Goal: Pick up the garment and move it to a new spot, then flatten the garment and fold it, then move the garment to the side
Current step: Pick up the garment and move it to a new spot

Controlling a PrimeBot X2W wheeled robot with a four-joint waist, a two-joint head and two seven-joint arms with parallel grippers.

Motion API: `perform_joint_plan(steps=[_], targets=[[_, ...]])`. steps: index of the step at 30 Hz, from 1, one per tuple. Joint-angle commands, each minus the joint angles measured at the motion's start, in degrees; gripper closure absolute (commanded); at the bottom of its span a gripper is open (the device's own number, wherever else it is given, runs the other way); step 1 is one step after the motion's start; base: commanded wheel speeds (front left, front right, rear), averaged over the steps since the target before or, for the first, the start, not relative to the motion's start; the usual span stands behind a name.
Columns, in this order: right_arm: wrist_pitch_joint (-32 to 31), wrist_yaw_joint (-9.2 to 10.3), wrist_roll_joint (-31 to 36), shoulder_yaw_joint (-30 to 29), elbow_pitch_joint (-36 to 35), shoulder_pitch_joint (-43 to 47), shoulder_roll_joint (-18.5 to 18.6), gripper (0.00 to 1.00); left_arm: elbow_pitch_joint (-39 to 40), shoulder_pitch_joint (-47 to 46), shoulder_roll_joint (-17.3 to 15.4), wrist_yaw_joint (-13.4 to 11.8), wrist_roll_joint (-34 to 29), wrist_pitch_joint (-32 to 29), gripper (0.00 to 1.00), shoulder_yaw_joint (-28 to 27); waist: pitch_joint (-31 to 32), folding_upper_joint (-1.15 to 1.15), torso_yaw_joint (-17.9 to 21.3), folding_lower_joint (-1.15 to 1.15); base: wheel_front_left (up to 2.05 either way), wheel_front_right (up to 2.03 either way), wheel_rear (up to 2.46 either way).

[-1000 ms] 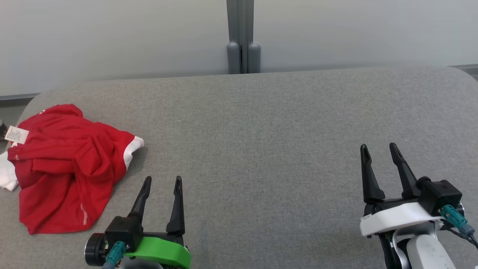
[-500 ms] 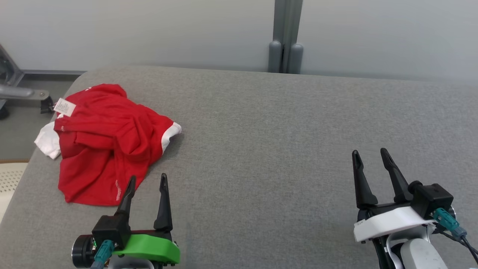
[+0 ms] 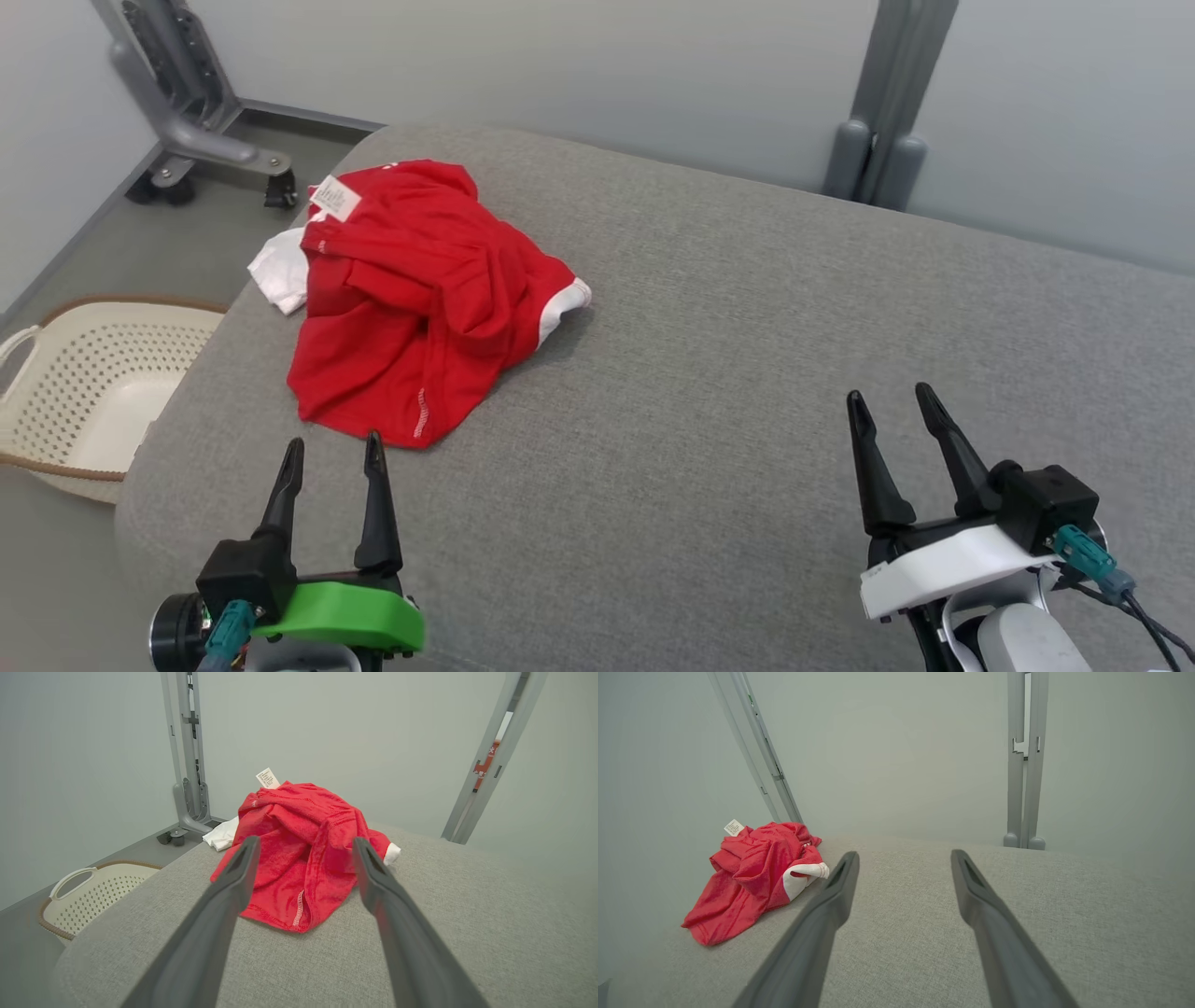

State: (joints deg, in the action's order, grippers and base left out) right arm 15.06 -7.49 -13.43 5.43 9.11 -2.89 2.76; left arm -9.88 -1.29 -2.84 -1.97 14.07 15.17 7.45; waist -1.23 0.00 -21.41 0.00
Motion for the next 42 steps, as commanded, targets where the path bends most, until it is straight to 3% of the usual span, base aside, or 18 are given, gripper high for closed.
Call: perform_joint_plan(steps=[1,7,13,26,36,42], targets=[[0.19,0.00,0.27,-0.17,0.14,0.23,0.24,0.00,0.00,0.13,-0.10,-0.23,0.78,-0.02,0.00,-0.17,0.22,0.00,-4.28,0.00,0.00,0.00,0.00],[0.18,0.00,-0.17,0.56,0.59,0.51,0.23,0.00,-0.06,0.79,-0.09,-0.73,1.95,-0.01,0.00,-0.52,0.78,0.00,-7.29,0.00,0.00,0.00,0.00],[0.18,0.00,-0.56,1.49,0.78,-0.33,0.23,0.00,0.28,0.87,-0.08,-1.03,2.18,-0.01,0.00,-1.29,0.55,0.00,-7.73,0.00,0.00,0.00,0.00],[0.18,0.00,1.32,1.31,0.22,-2.03,0.24,0.00,1.33,-2.12,-0.09,-1.33,2.32,-0.02,0.00,-3.88,-3.00,0.00,-4.80,0.00,0.00,0.00,0.00],[0.18,0.01,8.06,-3.27,-4.78,-5.85,0.27,0.00,-3.67,-13.66,-0.10,3.61,0.14,-0.03,0.00,-9.86,-13.53,0.00,-0.45,0.00,0.00,0.00,0.00],[0.19,0.03,11.18,-6.95,-7.37,-7.42,0.26,0.00,-13.82,-25.66,-4.44,7.72,-2.16,-0.04,0.00,-10.31,-19.29,0.00,1.72,0.00,0.00,0.00,0.00]])
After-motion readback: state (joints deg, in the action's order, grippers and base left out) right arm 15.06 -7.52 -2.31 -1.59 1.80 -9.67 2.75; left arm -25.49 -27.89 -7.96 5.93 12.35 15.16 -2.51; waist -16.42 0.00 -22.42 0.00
